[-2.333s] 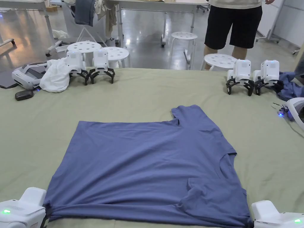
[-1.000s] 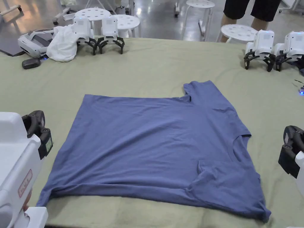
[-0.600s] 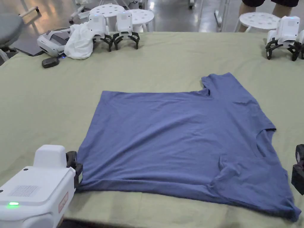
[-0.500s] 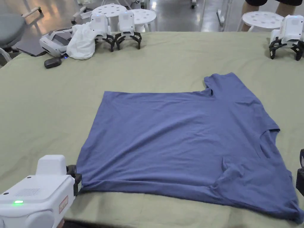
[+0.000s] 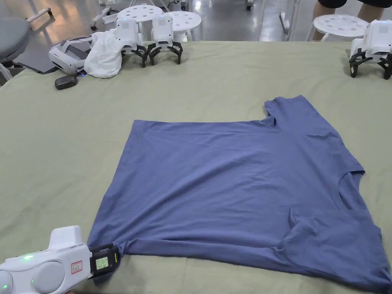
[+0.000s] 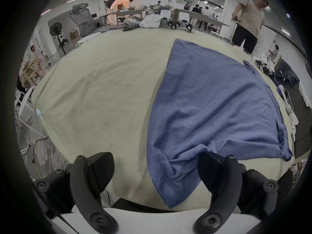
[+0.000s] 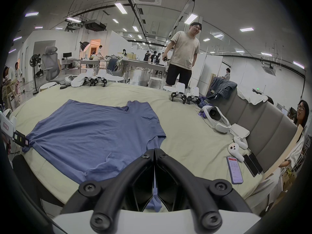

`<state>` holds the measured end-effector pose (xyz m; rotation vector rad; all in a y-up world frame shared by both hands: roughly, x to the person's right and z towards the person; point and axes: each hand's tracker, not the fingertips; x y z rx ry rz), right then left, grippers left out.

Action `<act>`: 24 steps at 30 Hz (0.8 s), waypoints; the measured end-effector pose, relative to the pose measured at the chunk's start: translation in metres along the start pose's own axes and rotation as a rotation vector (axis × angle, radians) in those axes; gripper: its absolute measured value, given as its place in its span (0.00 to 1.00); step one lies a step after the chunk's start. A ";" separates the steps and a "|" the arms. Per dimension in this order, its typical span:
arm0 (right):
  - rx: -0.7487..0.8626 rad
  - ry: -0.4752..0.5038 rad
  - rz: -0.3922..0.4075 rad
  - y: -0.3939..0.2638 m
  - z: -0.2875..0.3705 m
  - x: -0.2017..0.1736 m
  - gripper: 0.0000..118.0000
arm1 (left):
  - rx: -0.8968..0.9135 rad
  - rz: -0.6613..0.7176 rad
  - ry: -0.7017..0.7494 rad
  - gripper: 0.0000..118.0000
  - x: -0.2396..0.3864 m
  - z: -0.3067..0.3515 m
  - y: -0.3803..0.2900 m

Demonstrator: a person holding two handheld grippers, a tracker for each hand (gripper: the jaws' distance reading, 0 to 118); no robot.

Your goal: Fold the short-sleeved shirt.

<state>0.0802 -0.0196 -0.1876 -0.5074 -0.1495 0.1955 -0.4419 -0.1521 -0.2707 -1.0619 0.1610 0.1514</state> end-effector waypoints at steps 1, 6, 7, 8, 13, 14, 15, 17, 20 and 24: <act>-0.006 -0.003 0.001 -0.001 -0.001 0.000 0.04 | -0.026 -0.011 -0.007 0.87 0.001 -0.004 -0.001; -0.032 -0.009 0.016 -0.005 -0.002 0.001 0.04 | -0.001 -0.053 0.018 0.73 0.012 0.000 -0.005; -0.040 -0.011 0.014 -0.006 -0.004 0.002 0.04 | 0.002 -0.077 0.024 0.68 0.016 0.004 -0.006; -0.048 -0.014 0.010 -0.006 -0.006 0.003 0.04 | 0.005 -0.096 0.023 0.61 0.021 0.010 -0.008; -0.078 -0.017 0.002 -0.008 -0.013 0.007 0.04 | 0.011 -0.218 0.028 0.00 0.040 0.019 -0.010; -0.088 -0.016 0.001 -0.010 -0.014 0.007 0.04 | -0.001 -0.221 0.026 0.00 0.039 0.021 -0.010; -0.108 -0.018 0.002 -0.013 -0.016 0.008 0.04 | 0.004 -0.216 0.019 0.00 0.037 0.025 -0.009; -0.148 -0.025 0.002 -0.024 -0.023 0.011 0.04 | 0.046 -0.163 0.005 0.00 0.032 0.041 -0.005; -0.240 -0.024 -0.019 -0.048 -0.036 0.015 0.17 | 0.108 -0.124 -0.015 0.00 0.030 0.061 0.001; -0.400 0.051 -0.078 -0.080 -0.059 0.017 0.84 | 0.146 -0.135 -0.023 0.00 0.038 0.079 0.008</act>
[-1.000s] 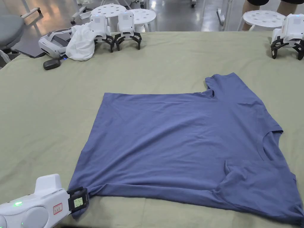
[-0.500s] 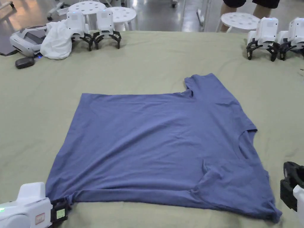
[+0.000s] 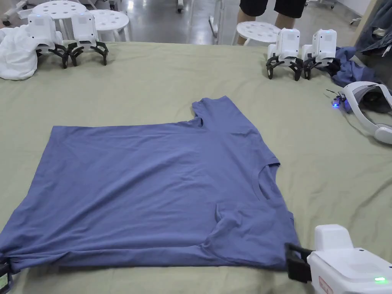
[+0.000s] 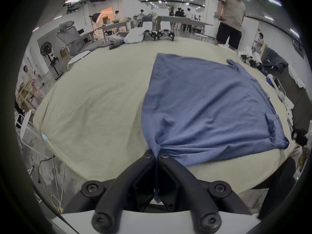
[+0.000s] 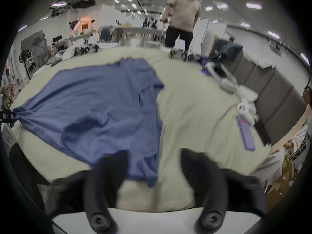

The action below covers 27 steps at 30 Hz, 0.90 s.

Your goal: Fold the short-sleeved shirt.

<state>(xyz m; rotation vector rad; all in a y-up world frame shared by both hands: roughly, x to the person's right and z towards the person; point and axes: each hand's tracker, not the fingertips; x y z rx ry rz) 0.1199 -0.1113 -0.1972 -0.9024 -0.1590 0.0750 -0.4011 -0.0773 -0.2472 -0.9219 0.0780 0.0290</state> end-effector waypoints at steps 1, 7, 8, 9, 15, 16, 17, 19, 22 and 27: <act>-0.033 0.007 -0.017 -0.005 -0.008 0.000 0.86 | 0.004 0.001 0.001 0.00 0.002 0.003 0.002; -0.063 0.026 -0.055 -0.019 -0.034 -0.008 0.86 | -0.007 0.030 -0.009 0.00 0.004 0.009 0.007; -0.064 0.026 -0.056 -0.019 -0.036 -0.010 0.84 | -0.018 0.030 -0.010 0.00 0.000 0.005 0.008; -0.061 0.033 -0.060 -0.019 -0.037 -0.010 0.80 | -0.029 0.025 -0.010 0.00 0.000 0.004 0.007; -0.028 0.129 -0.069 -0.014 -0.026 -0.015 0.11 | -0.085 0.047 -0.045 0.00 -0.006 0.004 -0.002; -0.036 0.101 -0.043 -0.014 -0.024 -0.018 0.11 | -0.091 0.072 -0.060 0.00 -0.011 0.002 -0.003; -0.025 0.104 -0.035 -0.016 -0.021 -0.019 0.11 | -0.096 0.090 -0.072 0.00 -0.013 0.003 -0.004; -0.017 0.106 -0.048 -0.018 -0.015 -0.018 0.11 | -0.086 0.102 -0.079 0.00 -0.014 0.006 -0.005; 0.019 0.112 -0.062 -0.014 0.000 -0.016 0.11 | -0.074 0.127 -0.104 0.00 -0.019 0.009 -0.004; 0.061 0.123 -0.048 0.006 0.015 -0.014 0.11 | -0.053 0.218 -0.173 0.00 -0.033 0.003 0.009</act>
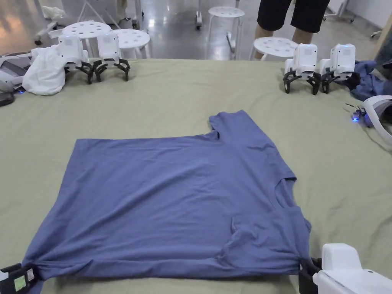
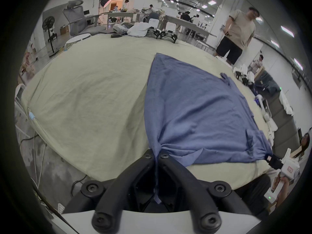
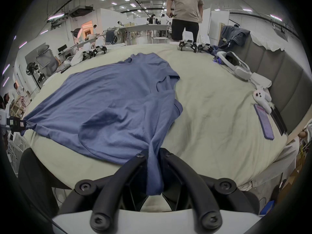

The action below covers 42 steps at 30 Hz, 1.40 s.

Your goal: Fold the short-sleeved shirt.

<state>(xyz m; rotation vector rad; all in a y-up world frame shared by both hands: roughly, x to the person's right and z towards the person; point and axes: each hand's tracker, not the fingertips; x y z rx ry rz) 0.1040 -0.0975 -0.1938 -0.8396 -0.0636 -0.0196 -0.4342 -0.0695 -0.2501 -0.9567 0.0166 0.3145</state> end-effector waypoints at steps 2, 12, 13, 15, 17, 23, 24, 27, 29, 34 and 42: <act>0.004 0.007 -0.007 0.014 0.000 0.002 0.11 | 0.011 0.019 -0.011 0.00 0.005 0.001 0.010; -0.047 0.030 -0.043 0.077 -0.046 0.016 0.11 | 0.019 0.132 -0.045 0.00 0.013 -0.032 0.065; -0.059 0.036 -0.045 0.084 -0.053 0.018 0.11 | 0.014 0.136 -0.042 0.00 0.007 -0.042 0.072; -0.071 0.041 -0.047 0.097 -0.068 0.019 0.11 | 0.013 0.149 -0.042 0.00 0.006 -0.054 0.083; -0.096 0.047 -0.046 0.111 -0.086 0.021 0.11 | 0.004 0.163 -0.035 0.00 0.004 -0.069 0.093; -0.162 0.062 -0.072 0.147 -0.139 0.023 0.11 | -0.036 0.175 -0.005 0.00 0.000 -0.109 0.115; -0.169 0.057 -0.065 0.151 -0.146 0.022 0.11 | -0.041 0.181 -0.004 0.00 -0.001 -0.114 0.118; -0.190 0.059 -0.060 0.162 -0.161 0.019 0.11 | -0.051 0.193 0.002 0.00 -0.001 -0.126 0.125; -0.206 0.055 -0.065 0.165 -0.172 0.018 0.11 | -0.060 0.188 0.009 0.00 0.000 -0.134 0.129; -0.225 0.036 -0.057 0.165 -0.185 0.013 0.11 | -0.074 0.178 0.016 0.00 0.000 -0.147 0.134; -0.117 0.033 -0.054 0.164 -0.174 0.008 0.19 | -0.057 0.136 0.032 0.03 0.007 -0.137 0.127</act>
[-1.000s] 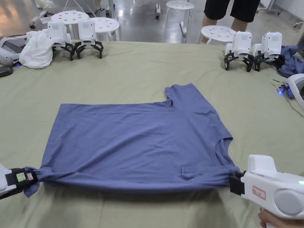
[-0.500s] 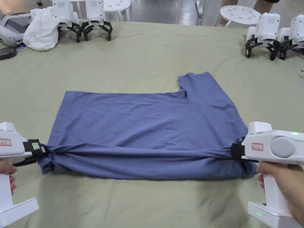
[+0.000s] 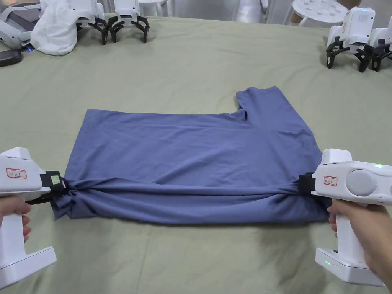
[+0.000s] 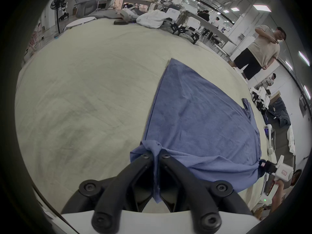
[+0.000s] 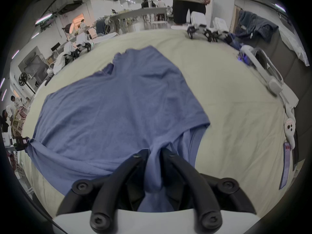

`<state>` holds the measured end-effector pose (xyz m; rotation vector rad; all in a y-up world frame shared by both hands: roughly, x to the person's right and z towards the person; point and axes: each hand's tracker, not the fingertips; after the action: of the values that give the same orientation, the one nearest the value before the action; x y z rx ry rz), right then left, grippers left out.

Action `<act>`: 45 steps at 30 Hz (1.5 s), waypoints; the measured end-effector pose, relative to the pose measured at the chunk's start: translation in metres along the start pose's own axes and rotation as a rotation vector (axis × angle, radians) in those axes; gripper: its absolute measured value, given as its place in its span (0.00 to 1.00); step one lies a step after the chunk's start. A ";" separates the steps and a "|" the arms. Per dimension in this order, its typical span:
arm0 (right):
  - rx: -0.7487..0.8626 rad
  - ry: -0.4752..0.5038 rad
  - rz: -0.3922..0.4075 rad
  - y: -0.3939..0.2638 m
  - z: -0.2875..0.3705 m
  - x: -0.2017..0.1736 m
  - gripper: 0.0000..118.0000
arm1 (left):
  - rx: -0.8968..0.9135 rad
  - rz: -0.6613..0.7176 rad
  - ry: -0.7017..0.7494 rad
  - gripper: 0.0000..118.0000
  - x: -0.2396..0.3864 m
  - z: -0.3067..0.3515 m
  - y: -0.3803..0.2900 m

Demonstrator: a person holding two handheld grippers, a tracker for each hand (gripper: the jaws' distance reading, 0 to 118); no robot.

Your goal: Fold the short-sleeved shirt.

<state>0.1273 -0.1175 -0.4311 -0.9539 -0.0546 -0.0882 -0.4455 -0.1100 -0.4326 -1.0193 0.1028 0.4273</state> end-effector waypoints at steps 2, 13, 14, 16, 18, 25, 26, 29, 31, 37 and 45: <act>0.094 -0.048 0.016 0.003 0.010 0.003 0.42 | 0.086 -0.042 0.033 0.25 0.006 0.014 -0.002; 0.508 -0.122 0.179 -0.021 0.132 -0.008 0.88 | 0.547 -0.320 0.027 0.97 0.044 0.115 -0.046; 0.528 -0.130 0.184 -0.026 0.141 -0.010 0.89 | 0.570 -0.328 0.036 0.97 0.047 0.121 -0.052; 0.556 -0.130 0.176 -0.036 0.157 -0.013 0.84 | 0.600 -0.332 0.033 0.86 0.050 0.131 -0.062; 0.571 -0.123 0.158 -0.045 0.170 -0.016 0.51 | 0.603 -0.344 0.023 0.46 0.053 0.138 -0.073; 0.553 -0.123 0.191 -0.073 0.174 -0.024 0.04 | 0.502 -0.378 0.075 0.00 0.052 0.125 -0.099; 0.545 -0.137 0.203 -0.076 0.171 -0.025 0.04 | 0.468 -0.372 0.092 0.00 0.050 0.118 -0.101; 0.506 -0.141 0.210 -0.088 0.161 -0.025 0.04 | 0.377 -0.330 0.133 0.00 0.039 0.098 -0.105; 0.477 -0.128 0.192 -0.092 0.154 -0.021 0.04 | 0.306 -0.304 0.149 0.00 0.031 0.079 -0.105; 0.417 -0.131 0.167 -0.104 0.140 -0.015 0.04 | 0.218 -0.192 0.139 0.11 0.007 0.034 -0.088; 0.372 -0.155 0.156 -0.105 0.132 -0.005 0.04 | 0.166 -0.136 0.104 0.87 0.008 -0.008 -0.058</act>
<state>0.1104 -0.0696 -0.2701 -0.5894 -0.1349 0.1366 -0.4142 -0.1402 -0.3925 -0.8793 0.1585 0.2372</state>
